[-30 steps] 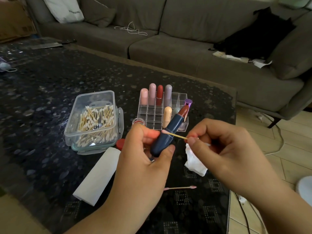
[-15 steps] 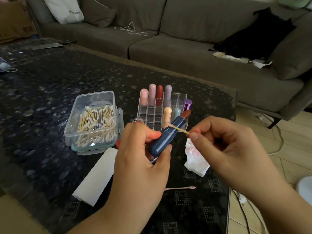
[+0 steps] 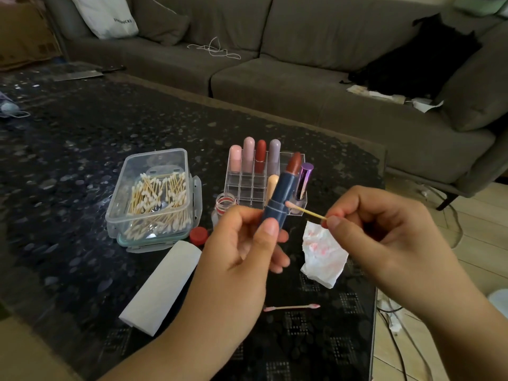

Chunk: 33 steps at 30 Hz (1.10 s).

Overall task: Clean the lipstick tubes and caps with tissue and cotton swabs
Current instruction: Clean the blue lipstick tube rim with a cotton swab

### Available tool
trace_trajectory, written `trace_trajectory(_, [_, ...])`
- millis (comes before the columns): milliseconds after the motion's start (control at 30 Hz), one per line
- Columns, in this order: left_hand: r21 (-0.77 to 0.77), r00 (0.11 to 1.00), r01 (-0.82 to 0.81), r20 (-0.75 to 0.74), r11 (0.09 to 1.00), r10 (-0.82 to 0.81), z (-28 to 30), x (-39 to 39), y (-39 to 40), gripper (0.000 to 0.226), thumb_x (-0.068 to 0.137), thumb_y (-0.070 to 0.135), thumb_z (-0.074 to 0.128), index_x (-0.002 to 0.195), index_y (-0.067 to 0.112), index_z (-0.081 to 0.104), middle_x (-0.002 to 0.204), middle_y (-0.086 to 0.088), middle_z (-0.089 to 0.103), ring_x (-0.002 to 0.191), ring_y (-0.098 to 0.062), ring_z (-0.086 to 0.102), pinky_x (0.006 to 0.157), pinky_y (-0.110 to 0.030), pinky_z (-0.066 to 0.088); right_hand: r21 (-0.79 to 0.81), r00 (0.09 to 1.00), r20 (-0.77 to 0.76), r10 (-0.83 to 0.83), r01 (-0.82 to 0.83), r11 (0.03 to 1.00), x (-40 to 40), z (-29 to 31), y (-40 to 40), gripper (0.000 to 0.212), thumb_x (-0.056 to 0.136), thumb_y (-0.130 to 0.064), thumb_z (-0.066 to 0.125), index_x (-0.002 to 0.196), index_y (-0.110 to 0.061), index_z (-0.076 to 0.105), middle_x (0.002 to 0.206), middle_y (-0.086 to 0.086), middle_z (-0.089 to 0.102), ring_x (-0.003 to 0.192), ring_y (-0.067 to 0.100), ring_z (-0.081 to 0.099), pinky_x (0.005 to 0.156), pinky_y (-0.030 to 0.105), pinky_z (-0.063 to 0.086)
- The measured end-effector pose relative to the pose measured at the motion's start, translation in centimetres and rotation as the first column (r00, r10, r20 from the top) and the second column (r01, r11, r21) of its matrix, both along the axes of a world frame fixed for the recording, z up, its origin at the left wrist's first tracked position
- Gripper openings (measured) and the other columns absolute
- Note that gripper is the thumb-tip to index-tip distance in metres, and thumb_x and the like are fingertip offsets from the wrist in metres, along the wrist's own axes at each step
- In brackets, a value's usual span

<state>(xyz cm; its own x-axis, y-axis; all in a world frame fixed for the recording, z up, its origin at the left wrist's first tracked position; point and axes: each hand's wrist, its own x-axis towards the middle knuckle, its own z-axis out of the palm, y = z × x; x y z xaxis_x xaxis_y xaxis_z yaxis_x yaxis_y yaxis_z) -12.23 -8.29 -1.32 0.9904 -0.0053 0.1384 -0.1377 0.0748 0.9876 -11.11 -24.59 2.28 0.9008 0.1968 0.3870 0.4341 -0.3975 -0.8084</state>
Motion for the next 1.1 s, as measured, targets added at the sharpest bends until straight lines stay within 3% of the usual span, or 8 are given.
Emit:
trace_trajectory(300, [-0.478,0.947,0.138,-0.194,0.867,-0.257,0.9,0.1,-0.4,0.037,0.079,0.029,0.045,0.096,0.000,0.060,0.060,-0.008,0.059,0.050,-0.018,0.055,0.048,-0.025,0.048,-0.004,1.000,-0.029,0.001,-0.001,1.000,0.1,-0.1,-0.1,0.010,0.078,-0.021,0.060,0.068,-0.019,0.061,0.048,-0.006,0.043,0.044,0.002,0.038,0.046,0.010,0.032])
trace_trajectory(467, [-0.516,0.950,0.093,-0.210,0.852,-0.231,0.6,0.5,-0.2,0.039,0.075,0.026,0.051,0.101,-0.002,0.060,0.063,-0.006,0.061,0.055,-0.016,0.060,0.053,-0.024,0.052,-0.055,0.993,-0.095,-0.063,0.057,0.997,0.1,-0.3,-0.1,0.021,0.086,-0.022,0.063,0.066,-0.017,0.061,0.047,-0.006,0.046,0.043,0.003,0.039,0.044,0.010,0.032])
trace_trajectory(567, [-0.405,0.973,0.038,-0.193,0.914,-0.126,0.4,0.8,0.4,0.034,0.073,0.026,0.054,0.097,0.004,0.063,0.068,-0.004,0.068,0.063,-0.017,0.066,0.058,-0.023,0.055,-0.084,0.976,-0.174,-0.131,0.118,0.989,0.3,-0.2,-0.1,0.013,0.079,-0.023,0.058,0.068,-0.018,0.064,0.049,-0.003,0.049,0.045,0.003,0.040,0.044,0.012,0.034])
trace_trajectory(700, [-0.097,0.992,-0.002,-0.129,0.995,-0.010,-0.1,1.3,1.6,0.015,0.083,0.021,0.059,0.097,0.019,0.062,0.083,0.006,0.074,0.081,-0.010,0.071,0.070,-0.022,0.055,-0.142,0.935,-0.289,-0.206,0.171,0.975,0.6,-0.7,-0.4,0.014,0.088,-0.025,0.058,0.075,-0.024,0.065,0.056,-0.009,0.061,0.045,-0.002,0.048,0.045,0.009,0.038])
trace_trajectory(800, [0.083,0.993,0.009,-0.114,0.997,0.001,-0.8,1.6,2.3,0.022,0.087,0.011,0.062,0.098,0.030,0.060,0.089,0.016,0.073,0.087,0.002,0.068,0.077,-0.018,0.049,-0.139,0.910,-0.336,-0.244,0.209,0.968,0.9,-1.2,-0.7,0.015,0.092,-0.023,0.056,0.080,-0.024,0.065,0.059,-0.008,0.065,0.050,-0.002,0.053,0.051,0.012,0.043])
trace_trajectory(867, [0.206,0.993,0.023,-0.117,0.978,0.001,-1.5,1.8,2.6,0.024,0.085,0.010,0.065,0.095,0.032,0.060,0.089,0.019,0.072,0.087,0.007,0.065,0.075,-0.011,0.048,-0.103,0.891,-0.367,-0.268,0.247,0.964,1.1,-1.4,-0.7,0.015,0.093,-0.019,0.055,0.082,-0.021,0.065,0.058,-0.006,0.065,0.051,0.002,0.054,0.058,0.021,0.046])
trace_trajectory(967, [0.424,0.997,0.025,-0.082,0.905,0.011,-2.7,2.1,2.5,0.019,0.081,0.018,0.070,0.090,0.032,0.063,0.088,0.014,0.071,0.084,0.002,0.065,0.079,-0.016,0.048,-0.066,0.878,-0.377,-0.294,0.291,0.954,1.3,-1.6,-0.8,0.015,0.094,-0.016,0.055,0.082,-0.017,0.065,0.055,-0.004,0.064,0.049,0.003,0.053,0.062,0.028,0.046])
trace_trajectory(1100, [0.651,0.999,-0.053,0.037,0.758,0.038,-2.7,2.4,1.6,0.015,0.081,0.025,0.072,0.091,0.031,0.062,0.083,0.010,0.058,0.073,-0.004,0.056,0.065,-0.007,0.039,-0.057,0.873,-0.377,-0.310,0.312,0.948,1.3,-1.6,-1.0,0.015,0.093,-0.016,0.055,0.082,-0.017,0.064,0.055,-0.004,0.064,0.048,0.002,0.052,0.059,0.027,0.045])
